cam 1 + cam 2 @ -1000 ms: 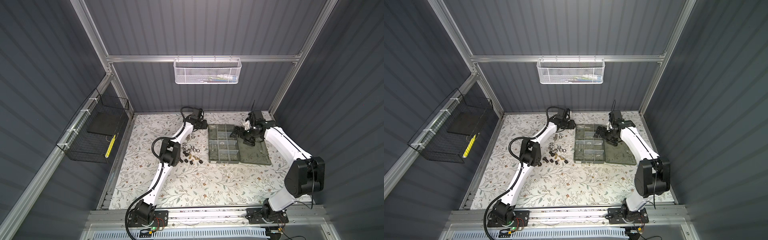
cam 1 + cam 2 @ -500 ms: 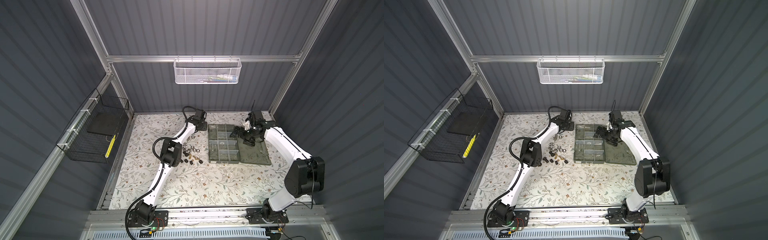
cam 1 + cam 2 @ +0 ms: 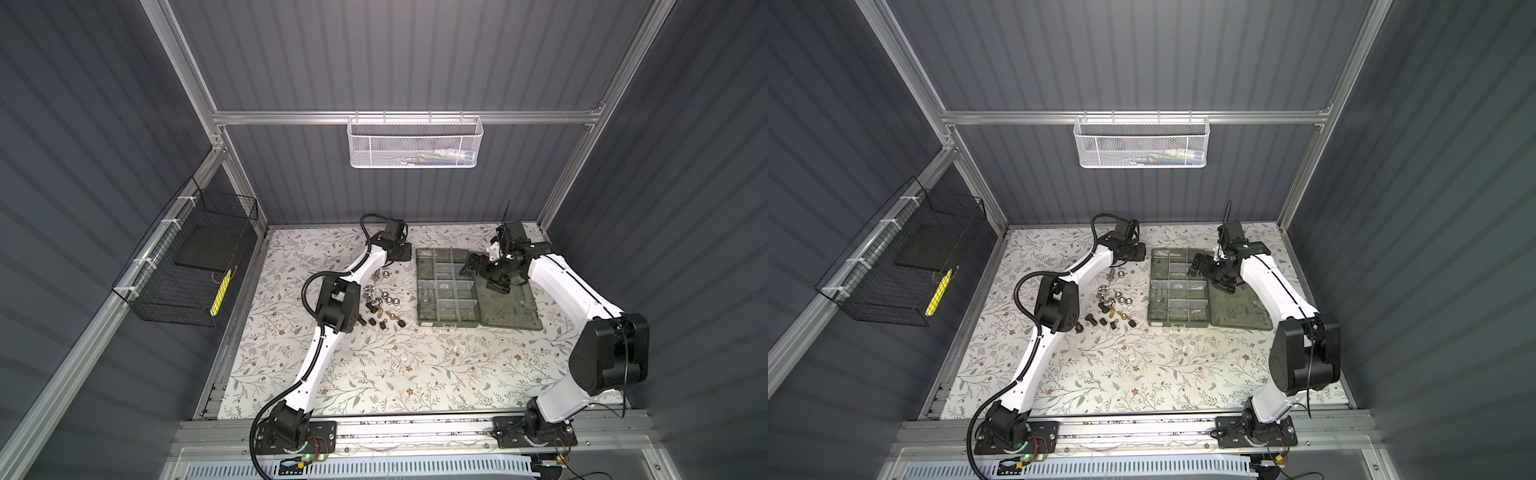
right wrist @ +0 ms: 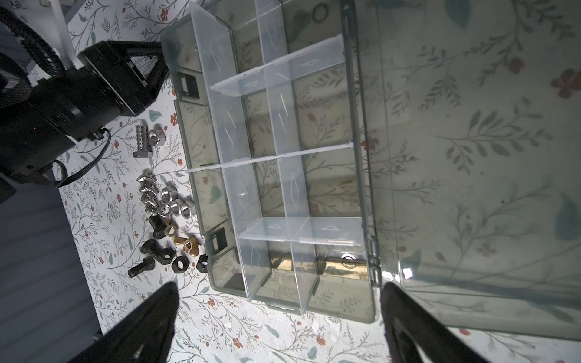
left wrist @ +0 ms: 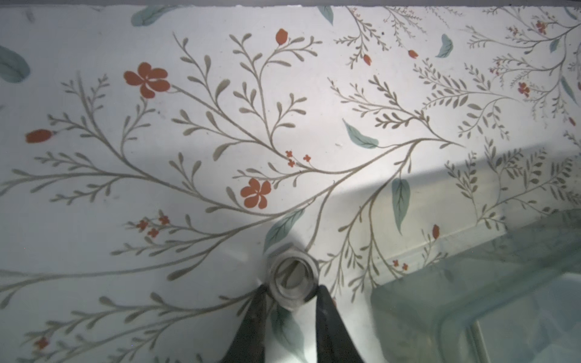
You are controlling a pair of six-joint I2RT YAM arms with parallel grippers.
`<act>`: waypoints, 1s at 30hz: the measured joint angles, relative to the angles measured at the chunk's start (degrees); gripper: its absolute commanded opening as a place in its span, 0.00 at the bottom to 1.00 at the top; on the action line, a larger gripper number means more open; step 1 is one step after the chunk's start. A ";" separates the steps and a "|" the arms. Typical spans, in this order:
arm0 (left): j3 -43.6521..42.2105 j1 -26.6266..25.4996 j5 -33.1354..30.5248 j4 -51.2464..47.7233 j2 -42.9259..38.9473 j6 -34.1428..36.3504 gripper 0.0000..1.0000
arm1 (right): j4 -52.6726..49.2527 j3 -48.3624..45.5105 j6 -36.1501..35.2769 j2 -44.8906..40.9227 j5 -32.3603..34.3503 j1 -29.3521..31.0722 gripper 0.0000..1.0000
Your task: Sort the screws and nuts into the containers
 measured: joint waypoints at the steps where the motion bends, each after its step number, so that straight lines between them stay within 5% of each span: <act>1: -2.86 0.76 0.96 1.97 -1.18 -1.29 0.07 | 0.04 0.00 0.04 0.00 -0.02 0.00 0.99; 19: -15.78 4.66 8.68 -1.55 -9.97 -7.58 0.04 | 3.04 -0.20 3.50 1.60 -1.33 0.09 0.99; 30: -17.42 4.59 9.09 -3.63 -12.70 -7.76 0.16 | 5.38 -0.20 5.77 2.60 -1.20 0.13 0.99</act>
